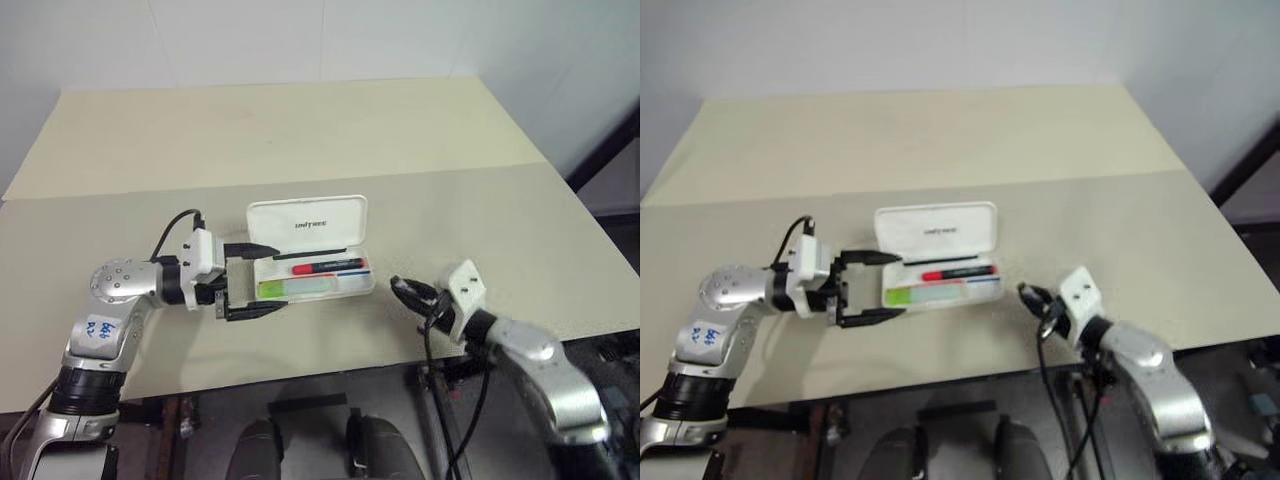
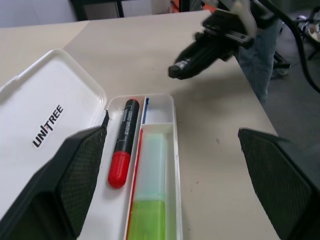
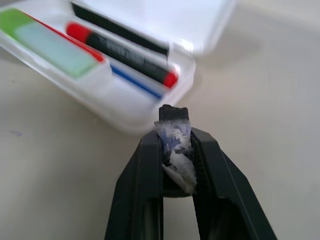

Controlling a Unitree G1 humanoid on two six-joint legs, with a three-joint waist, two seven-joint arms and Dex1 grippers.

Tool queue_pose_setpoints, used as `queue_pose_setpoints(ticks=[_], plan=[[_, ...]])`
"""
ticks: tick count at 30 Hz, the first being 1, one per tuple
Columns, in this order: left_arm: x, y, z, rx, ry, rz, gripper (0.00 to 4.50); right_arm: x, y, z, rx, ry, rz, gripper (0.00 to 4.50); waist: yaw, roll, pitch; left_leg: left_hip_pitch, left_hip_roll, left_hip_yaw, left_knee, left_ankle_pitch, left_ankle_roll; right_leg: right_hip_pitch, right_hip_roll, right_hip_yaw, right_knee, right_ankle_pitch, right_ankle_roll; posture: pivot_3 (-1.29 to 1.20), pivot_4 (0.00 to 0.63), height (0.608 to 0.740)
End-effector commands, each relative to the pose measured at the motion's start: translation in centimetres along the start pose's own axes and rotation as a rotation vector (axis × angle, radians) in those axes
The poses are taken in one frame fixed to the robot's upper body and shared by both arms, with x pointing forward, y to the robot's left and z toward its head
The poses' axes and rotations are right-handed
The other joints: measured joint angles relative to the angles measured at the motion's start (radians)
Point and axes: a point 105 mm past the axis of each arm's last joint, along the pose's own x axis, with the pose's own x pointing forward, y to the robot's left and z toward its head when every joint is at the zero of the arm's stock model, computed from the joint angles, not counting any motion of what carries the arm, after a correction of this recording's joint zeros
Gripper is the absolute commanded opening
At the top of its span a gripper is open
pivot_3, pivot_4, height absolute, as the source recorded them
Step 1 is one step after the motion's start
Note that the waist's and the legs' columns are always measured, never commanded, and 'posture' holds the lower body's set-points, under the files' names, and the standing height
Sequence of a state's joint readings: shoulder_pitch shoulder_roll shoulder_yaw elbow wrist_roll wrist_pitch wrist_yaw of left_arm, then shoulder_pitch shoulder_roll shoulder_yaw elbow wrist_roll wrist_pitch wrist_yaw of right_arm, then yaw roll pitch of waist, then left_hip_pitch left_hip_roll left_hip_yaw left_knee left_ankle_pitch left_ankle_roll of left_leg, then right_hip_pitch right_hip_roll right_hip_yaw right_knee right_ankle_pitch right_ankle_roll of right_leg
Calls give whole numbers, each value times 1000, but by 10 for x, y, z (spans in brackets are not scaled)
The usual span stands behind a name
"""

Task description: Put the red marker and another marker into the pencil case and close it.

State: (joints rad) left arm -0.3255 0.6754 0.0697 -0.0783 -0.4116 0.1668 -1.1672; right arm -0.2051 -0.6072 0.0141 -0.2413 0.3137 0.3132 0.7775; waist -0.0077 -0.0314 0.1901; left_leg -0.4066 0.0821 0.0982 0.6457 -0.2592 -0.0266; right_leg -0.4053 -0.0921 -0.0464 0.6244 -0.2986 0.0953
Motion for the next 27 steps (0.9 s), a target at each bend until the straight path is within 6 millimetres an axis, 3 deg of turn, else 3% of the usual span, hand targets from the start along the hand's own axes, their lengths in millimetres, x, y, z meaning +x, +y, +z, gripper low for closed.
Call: queue_pose_setpoints(ticks=[1,7,14,24,27], plan=[[-8,1,7,36,-15,42,4500,14,-1,11,-95,-38,186,385,1,0,0,0,0,0,-1,0,0,0,0,0,0,0,0,0,150,740],[-11,-1,9,42,-12,81,4500,41,-3,16,-179,-45,396,385,5,0,0,-1,1,1,0,0,0,-2,0,0,1,-1,0,0,150,740],[-15,-6,12,42,-5,118,4500,55,2,9,-192,-28,521,385,1,0,0,-1,0,5,1,0,-1,-3,-1,0,1,0,0,0,150,740],[-15,-7,14,40,-1,143,4500,71,-2,8,-196,-40,511,385,-9,0,0,0,1,5,1,0,-2,-4,-1,0,3,0,0,0,150,740],[-16,-8,15,39,-1,145,4500,74,2,8,-199,-48,513,1461,-12,0,0,0,1,5,0,0,-3,-4,-1,0,3,-1,0,0,150,740]])
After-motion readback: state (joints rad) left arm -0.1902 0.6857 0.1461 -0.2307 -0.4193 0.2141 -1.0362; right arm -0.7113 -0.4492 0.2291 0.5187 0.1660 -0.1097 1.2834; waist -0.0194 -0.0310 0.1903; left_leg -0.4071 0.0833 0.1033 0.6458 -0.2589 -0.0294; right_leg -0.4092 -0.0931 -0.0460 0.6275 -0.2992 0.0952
